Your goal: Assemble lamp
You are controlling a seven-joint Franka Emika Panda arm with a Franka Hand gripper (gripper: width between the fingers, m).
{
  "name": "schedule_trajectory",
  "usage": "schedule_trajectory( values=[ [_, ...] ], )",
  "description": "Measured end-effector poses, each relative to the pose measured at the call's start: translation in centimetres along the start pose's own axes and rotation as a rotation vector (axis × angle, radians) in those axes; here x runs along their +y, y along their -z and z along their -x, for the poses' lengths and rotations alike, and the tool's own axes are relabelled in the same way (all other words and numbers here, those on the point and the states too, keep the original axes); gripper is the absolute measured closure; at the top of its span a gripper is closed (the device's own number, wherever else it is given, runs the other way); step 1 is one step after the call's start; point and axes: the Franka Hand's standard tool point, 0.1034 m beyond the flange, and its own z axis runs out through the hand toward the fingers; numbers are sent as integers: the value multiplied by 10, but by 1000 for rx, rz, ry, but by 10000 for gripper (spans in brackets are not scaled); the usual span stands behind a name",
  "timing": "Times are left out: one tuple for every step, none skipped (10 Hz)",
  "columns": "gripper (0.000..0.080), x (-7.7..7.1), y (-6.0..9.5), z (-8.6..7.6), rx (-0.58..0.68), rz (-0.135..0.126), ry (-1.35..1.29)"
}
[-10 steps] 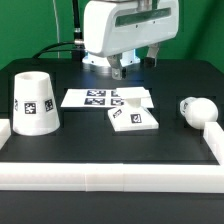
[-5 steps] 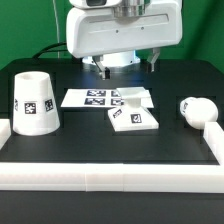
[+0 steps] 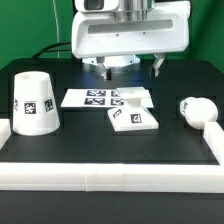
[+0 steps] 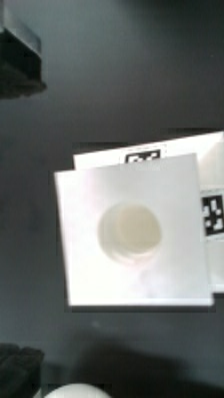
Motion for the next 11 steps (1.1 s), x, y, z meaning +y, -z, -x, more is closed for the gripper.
schedule_trajectory(
  values=[
    [100, -1, -4, 2, 3, 1, -1],
    [100, -2, -11, 6, 6, 2, 2],
    [100, -2, -16, 8, 1, 2, 2],
    [100, -3, -20, 9, 0, 2, 3],
    [100, -4, -25, 9, -1, 2, 7],
    [100, -4, -29, 11, -8, 1, 7],
    [100, -4, -32, 13, -14, 0, 7],
    [100, -5, -35, 14, -20, 0, 7],
    [100, -6, -40, 17, -30, -2, 19],
    [100, -6, -41, 18, -33, -2, 26],
    [146, -6, -41, 18, -33, -2, 27]
  ],
)
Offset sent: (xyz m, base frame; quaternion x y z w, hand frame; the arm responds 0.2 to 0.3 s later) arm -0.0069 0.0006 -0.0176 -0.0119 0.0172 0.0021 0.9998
